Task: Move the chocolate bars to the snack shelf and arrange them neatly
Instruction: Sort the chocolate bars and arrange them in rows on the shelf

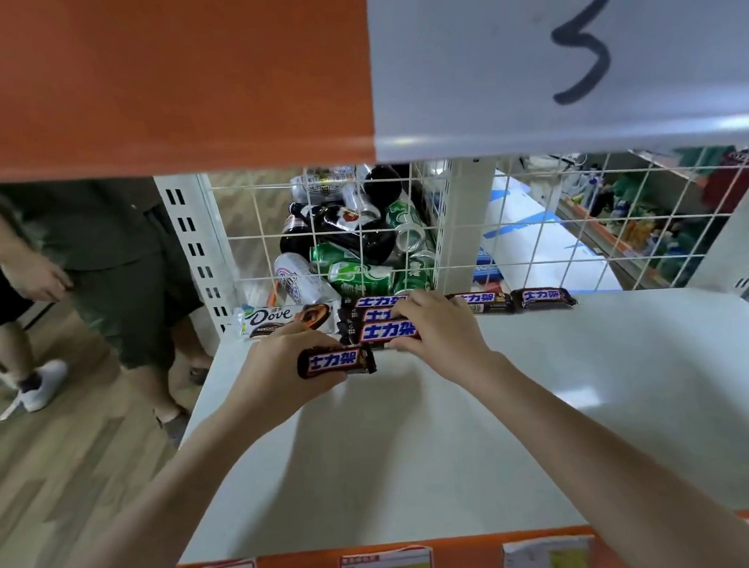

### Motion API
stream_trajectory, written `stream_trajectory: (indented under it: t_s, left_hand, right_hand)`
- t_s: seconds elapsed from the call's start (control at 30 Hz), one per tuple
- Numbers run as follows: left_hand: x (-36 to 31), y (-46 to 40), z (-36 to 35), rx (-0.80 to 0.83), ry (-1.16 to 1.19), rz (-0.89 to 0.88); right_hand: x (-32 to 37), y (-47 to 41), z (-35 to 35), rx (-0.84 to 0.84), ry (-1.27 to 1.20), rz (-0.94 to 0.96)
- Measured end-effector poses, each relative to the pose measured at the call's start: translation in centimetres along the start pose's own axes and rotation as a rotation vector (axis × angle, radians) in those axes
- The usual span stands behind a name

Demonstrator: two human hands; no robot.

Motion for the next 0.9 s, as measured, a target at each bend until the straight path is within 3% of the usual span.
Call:
stream_trajectory:
  t_s: [0.43, 0.9]
  left_hand:
    - [-1.5, -0.9, -1.2, 0.014, 0.023, -0.009]
    - [-9.6, -5.1, -6.1, 0.072, 0.005, -0.091]
  right_hand:
    - [-0.5, 2.2, 1.7, -0.039, 0.013, 0.013]
    - [-9.1, 8.1, 5.9, -0.012, 0.100, -0.115]
Point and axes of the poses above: each hand's wrist, its own y-axis away from the middle knuckle, its own z-axis out of the back of the hand, x = y × z, the point moved 5 cm from there along -y, towards the middle knuckle, and after that the axes turned 7 degrees about -y, right-handed, at the moved point
